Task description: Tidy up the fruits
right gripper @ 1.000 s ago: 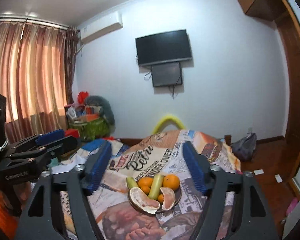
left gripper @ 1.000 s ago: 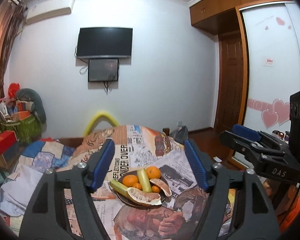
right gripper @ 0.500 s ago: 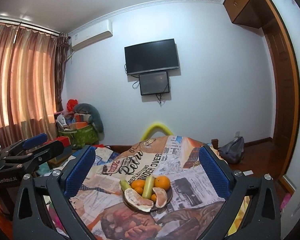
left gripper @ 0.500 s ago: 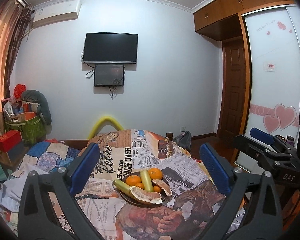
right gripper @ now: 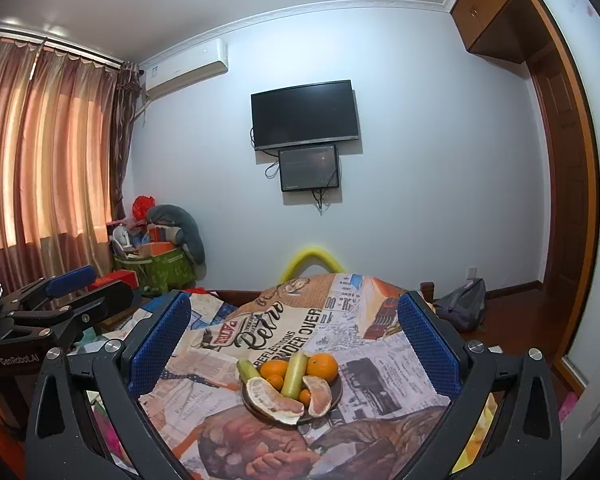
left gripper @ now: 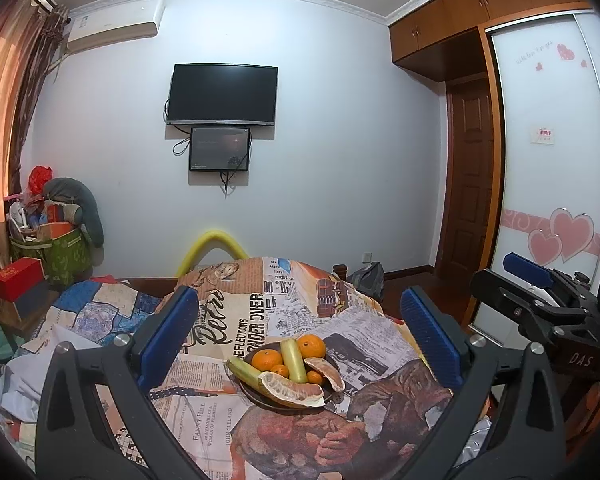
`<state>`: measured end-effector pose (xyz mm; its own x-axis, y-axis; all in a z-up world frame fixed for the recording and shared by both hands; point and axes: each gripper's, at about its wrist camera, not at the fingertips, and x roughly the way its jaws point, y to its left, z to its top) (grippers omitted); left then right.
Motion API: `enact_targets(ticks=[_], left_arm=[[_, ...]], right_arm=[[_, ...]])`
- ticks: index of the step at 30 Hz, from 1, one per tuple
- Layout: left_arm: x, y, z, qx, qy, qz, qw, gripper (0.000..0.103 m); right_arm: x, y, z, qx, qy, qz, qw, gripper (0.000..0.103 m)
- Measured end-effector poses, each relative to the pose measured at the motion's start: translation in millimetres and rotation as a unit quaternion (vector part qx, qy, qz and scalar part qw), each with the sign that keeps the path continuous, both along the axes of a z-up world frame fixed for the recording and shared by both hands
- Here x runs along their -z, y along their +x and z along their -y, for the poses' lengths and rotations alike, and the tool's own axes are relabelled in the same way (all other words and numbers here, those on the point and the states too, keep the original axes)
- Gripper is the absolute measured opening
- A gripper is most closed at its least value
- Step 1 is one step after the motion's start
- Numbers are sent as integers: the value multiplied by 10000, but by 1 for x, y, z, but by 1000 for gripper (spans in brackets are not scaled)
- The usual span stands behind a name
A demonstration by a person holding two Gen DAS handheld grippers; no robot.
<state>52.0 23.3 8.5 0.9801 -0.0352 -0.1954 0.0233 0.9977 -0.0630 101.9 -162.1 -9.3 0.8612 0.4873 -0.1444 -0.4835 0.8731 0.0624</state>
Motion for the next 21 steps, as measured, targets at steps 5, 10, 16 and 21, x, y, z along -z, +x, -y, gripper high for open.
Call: enact_targets(ticks=[5,10,16,21], left_arm=[[1,0,0,11,-9,-8,10000,103],[2,-1,0,3,-12,-7,10000,103],[3,-1,-1,10,-26,-11,10000,103],[3,-1,-1,10,-33,-24,10000,103]], right_arm=[[0,-1,1,3,-5,-7,10000,103],[0,-1,1,13,-42,0,10000,103],[-2,-2,0,31,-80,5,10000,103],[-2,-2,0,33,-80,5,10000,103]])
